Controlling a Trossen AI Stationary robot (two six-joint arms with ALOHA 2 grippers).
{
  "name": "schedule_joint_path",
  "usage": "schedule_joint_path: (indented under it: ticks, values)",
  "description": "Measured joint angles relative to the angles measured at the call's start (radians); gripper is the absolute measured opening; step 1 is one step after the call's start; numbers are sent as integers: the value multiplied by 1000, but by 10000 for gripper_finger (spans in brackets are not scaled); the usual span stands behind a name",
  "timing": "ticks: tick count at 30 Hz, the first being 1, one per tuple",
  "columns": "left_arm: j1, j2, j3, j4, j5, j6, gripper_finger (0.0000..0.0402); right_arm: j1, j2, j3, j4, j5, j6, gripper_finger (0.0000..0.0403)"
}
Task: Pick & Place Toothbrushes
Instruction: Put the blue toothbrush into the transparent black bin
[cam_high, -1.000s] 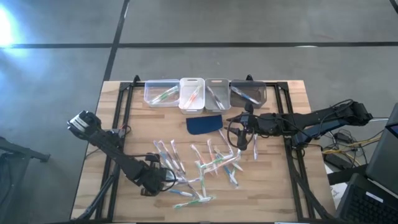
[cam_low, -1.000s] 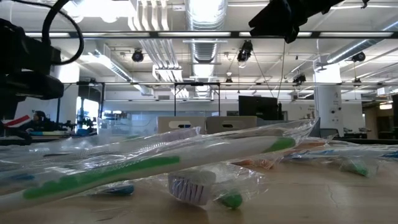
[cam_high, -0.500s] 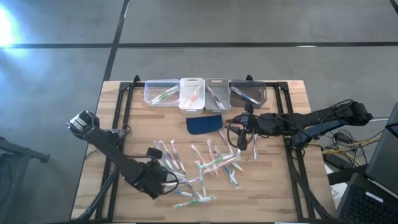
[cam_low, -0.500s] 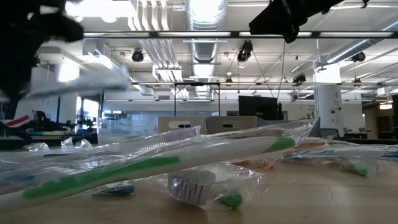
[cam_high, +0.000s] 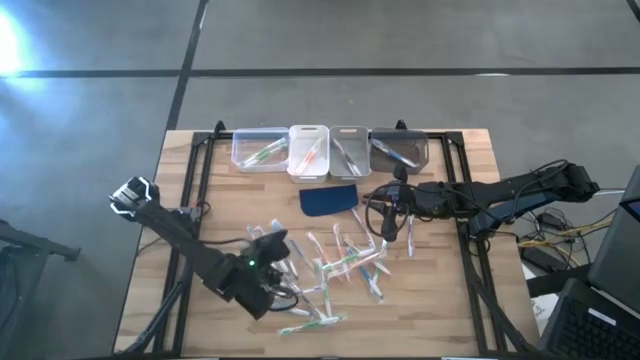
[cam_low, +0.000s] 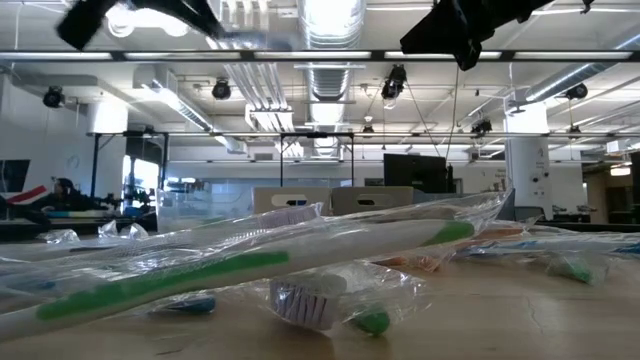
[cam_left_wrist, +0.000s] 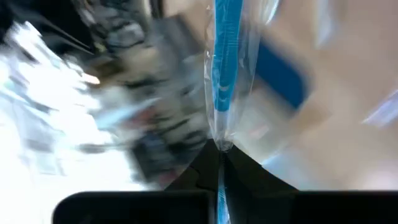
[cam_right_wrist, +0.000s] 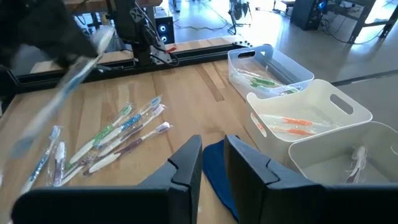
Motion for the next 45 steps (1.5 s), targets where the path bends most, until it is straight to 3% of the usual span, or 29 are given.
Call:
schedule_joint_path:
  ticks: [3, 6, 12, 16, 24, 34, 39, 45]
  values:
    - [40, 0, -4, 22, -87, 293, 12, 0, 0, 0, 3, 0, 0, 56]
    - [92, 0, -4, 75, -148, 482, 11, 0, 0, 0, 8, 0, 0, 52]
    - [201, 0, -3, 215, -182, 747, 7, 0, -1, -28, 94, 0, 0, 49]
    - [267, -1, -2, 326, -171, 820, 7, 0, -1, -33, 100, 0, 0, 59]
    - [355, -1, -3, 627, -44, 1029, 7, 0, -1, -34, 105, 0, 8, 97]
    - [417, -1, -3, 1089, 217, 1391, 6, 0, -1, -34, 106, -1, 101, 141]
    - [444, -1, -3, 1161, 306, 1493, 9, 0, -1, -34, 106, -2, 113, 158]
    - [466, 0, -3, 1161, 321, 1531, 5, 0, 0, -34, 106, -2, 130, 176]
